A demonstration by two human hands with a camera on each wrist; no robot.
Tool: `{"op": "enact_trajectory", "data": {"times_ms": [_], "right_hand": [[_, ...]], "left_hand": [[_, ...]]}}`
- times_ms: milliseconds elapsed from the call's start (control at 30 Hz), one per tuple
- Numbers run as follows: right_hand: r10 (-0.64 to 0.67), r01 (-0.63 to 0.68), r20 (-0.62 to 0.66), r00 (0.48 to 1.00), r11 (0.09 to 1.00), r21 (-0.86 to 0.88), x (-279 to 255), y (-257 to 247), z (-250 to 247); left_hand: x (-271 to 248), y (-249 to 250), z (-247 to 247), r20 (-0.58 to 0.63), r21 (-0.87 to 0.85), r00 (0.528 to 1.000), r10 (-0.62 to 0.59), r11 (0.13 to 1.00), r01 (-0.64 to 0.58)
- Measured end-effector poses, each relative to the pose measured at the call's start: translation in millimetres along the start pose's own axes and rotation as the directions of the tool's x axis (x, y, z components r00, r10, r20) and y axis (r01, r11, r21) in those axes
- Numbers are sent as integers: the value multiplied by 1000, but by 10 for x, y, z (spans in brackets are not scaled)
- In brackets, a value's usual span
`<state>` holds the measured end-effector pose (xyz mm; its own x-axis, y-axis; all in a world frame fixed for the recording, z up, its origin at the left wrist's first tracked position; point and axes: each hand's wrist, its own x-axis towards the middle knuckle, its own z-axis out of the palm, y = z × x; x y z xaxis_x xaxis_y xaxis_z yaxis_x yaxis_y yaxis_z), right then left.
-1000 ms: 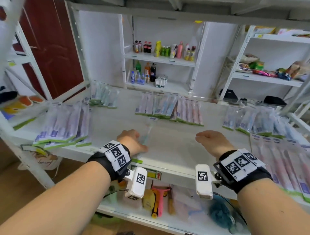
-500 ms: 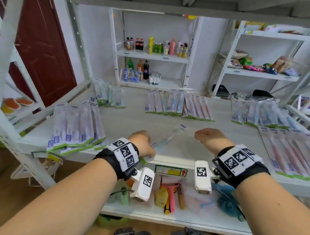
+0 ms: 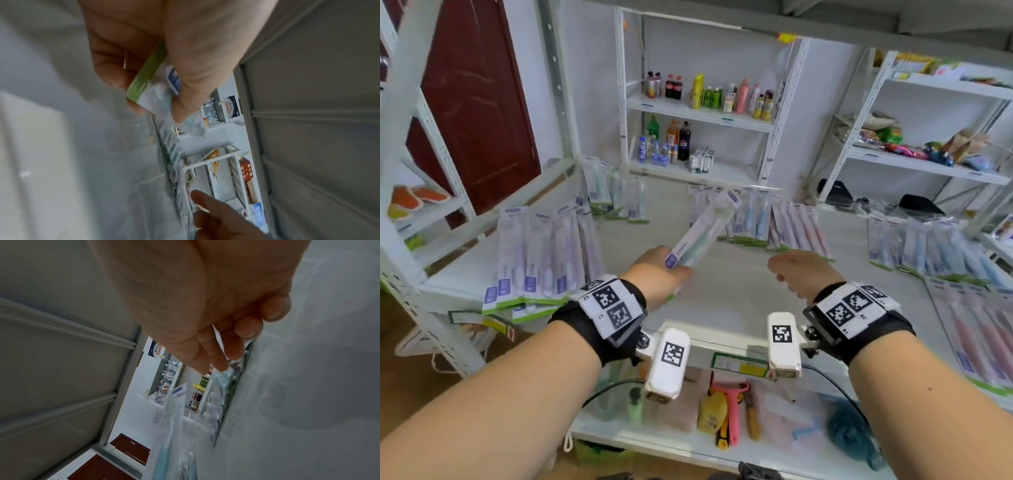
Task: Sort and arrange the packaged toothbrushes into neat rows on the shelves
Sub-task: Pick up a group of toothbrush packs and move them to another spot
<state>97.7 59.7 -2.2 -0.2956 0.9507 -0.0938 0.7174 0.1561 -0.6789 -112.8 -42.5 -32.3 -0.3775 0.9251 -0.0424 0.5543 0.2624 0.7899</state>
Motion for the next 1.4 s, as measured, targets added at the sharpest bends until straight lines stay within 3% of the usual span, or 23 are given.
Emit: {"op": "enact_trajectory", "data": {"times_ms": [133, 267, 367, 600, 1033, 1233, 1400], "right_hand": [[-30, 32, 46, 999, 999, -39, 320, -227, 75], [-47, 61, 105, 993, 989, -138, 719, -450, 161], [-10, 37, 125, 992, 977, -210, 1029, -536, 233], [16, 29, 130, 991, 942, -335, 1678, -503, 454], [-39, 109, 142, 989, 847, -520, 2028, -397, 419], [124, 42, 177, 976, 694, -718, 2121, -375, 331], [42, 144, 221, 974, 640, -755, 2258, -302, 500]], "left_hand": [[214, 35, -166, -32, -200, 998, -53, 979, 46], [441, 68, -249, -6, -413, 980, -200, 893, 180], [621, 65, -276, -6, -472, 965, -261, 852, 227], [882, -3, -252, -36, -501, 946, -322, 825, 262], [1041, -2, -183, -12, -504, 948, -318, 821, 269], [1054, -36, -176, -8, -511, 946, -323, 815, 274], [1073, -55, -163, -4, -511, 943, -333, 811, 284]]}}
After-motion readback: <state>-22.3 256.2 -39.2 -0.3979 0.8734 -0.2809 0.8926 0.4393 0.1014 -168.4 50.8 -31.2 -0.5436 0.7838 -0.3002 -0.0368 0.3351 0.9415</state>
